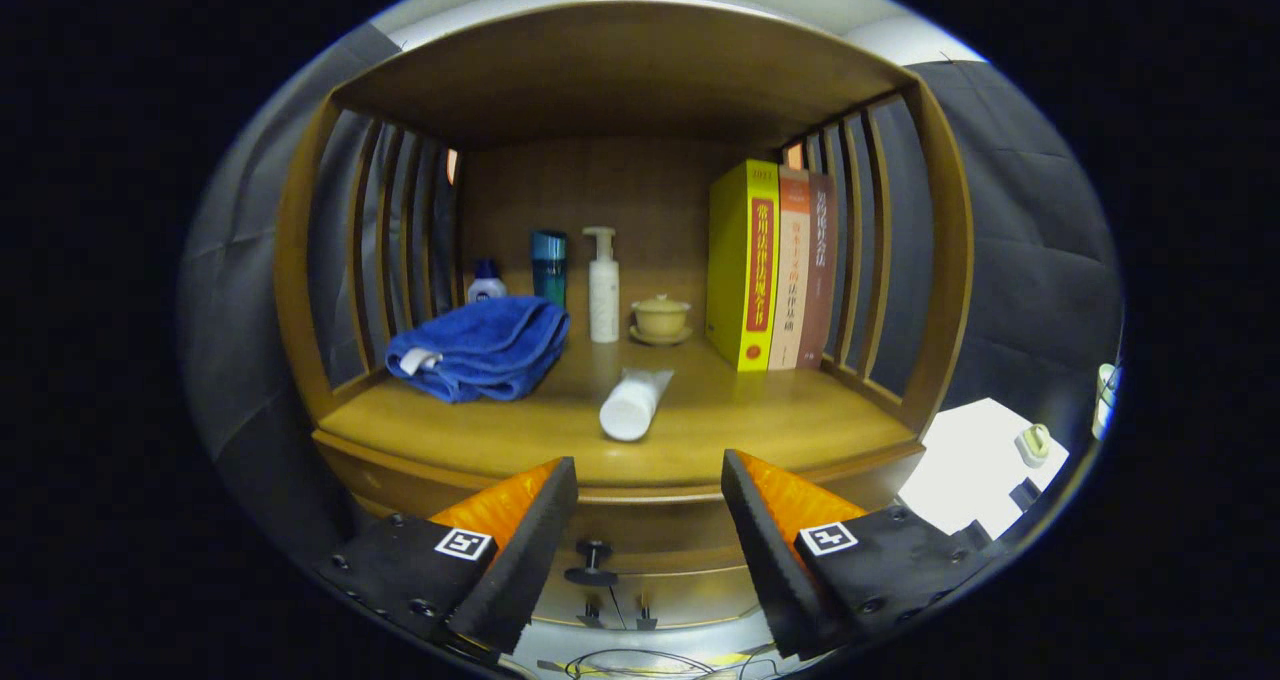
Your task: Pull open the drawer, take out the items inside it, and place them on the countertop above the cabinet.
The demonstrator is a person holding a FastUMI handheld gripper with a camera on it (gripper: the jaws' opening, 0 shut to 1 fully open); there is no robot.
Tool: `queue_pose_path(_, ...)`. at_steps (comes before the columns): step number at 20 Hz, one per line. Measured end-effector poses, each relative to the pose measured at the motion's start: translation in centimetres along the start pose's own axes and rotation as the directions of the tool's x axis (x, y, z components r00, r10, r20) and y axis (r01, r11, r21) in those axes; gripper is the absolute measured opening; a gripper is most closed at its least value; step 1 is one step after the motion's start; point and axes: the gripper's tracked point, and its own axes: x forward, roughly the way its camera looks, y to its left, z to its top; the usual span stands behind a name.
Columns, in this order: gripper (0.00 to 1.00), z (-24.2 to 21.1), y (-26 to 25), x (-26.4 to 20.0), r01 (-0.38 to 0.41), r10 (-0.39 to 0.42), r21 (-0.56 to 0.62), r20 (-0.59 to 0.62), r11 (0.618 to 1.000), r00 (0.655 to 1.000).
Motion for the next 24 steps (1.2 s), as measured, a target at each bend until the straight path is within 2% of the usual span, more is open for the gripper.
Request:
queue_pose_path(7, 0.96, 9.6, -2.2, -3.7, -0.022, 0.020, 0.021, 0.081, 1.000, 0.997)
queue_pose_path(13, 0.96, 17.6, -4.5, -7.5, -0.026, 0.028, -0.011, 0.170, 1.000, 0.985)
queue_pose_path(18, 0.96, 21.4, -5.5, -10.2, -0.030, 0.033, -0.019, 0.203, 0.999, 0.979)
queue_pose_path(24, 0.96, 23.5, -6.2, -11.8, -0.047, 0.046, -0.003, 0.229, 0.999, 0.972)
